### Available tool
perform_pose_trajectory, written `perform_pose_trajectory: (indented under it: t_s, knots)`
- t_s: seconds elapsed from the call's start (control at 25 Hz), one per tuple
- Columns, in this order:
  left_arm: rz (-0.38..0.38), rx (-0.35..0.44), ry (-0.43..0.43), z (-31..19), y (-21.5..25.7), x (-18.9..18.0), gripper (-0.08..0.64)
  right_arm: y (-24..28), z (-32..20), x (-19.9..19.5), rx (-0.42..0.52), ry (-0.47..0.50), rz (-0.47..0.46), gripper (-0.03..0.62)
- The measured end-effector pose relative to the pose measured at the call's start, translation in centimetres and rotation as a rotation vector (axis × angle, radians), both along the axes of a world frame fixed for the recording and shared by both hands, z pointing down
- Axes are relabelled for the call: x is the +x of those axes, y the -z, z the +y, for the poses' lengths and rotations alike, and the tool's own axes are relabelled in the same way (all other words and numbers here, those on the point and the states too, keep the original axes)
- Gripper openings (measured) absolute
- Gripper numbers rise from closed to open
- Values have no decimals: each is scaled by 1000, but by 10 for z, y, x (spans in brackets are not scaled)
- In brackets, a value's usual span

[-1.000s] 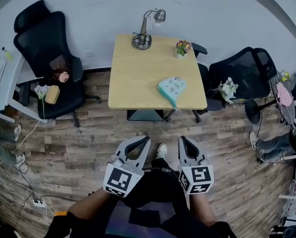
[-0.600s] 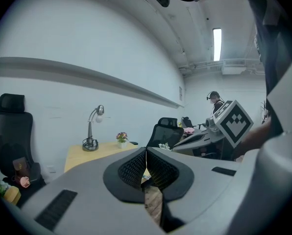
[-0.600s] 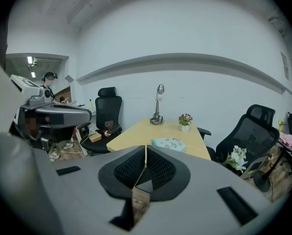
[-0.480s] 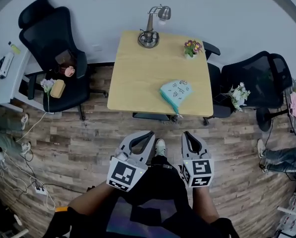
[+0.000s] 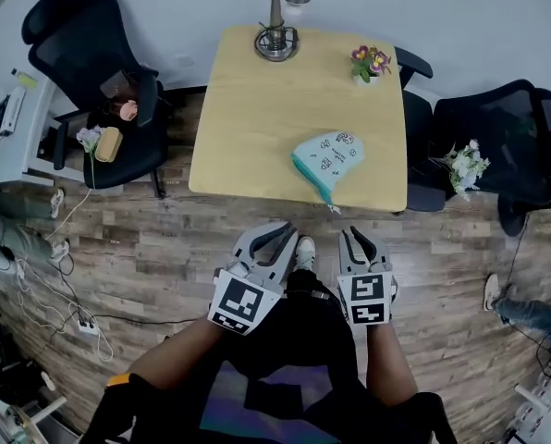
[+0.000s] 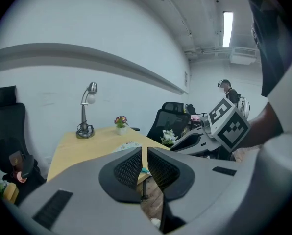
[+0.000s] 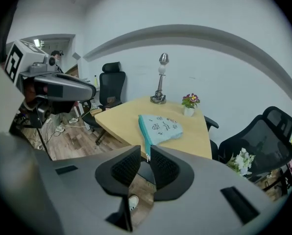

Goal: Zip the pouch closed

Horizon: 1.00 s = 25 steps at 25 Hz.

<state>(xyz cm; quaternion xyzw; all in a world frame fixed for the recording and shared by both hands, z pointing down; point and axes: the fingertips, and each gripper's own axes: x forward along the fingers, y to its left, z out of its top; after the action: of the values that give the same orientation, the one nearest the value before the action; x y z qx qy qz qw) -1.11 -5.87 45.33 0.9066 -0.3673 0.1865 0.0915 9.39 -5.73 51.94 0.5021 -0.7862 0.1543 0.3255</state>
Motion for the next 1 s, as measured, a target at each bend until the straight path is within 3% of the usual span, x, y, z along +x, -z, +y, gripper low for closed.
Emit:
perform_pose_trajectory:
  t_s: [0.16, 0.48, 1.0]
  knots:
    - [-46, -68, 2, -8, -33, 12, 62, -30, -13, 7, -48, 61, 53, 77]
    - [-110, -140, 32, -25, -83, 23, 84, -82, -41, 3, -103, 216, 163, 77]
    - [-166, -217, 63, -24, -115, 26, 92, -129, -48, -6, -174, 366, 214, 75]
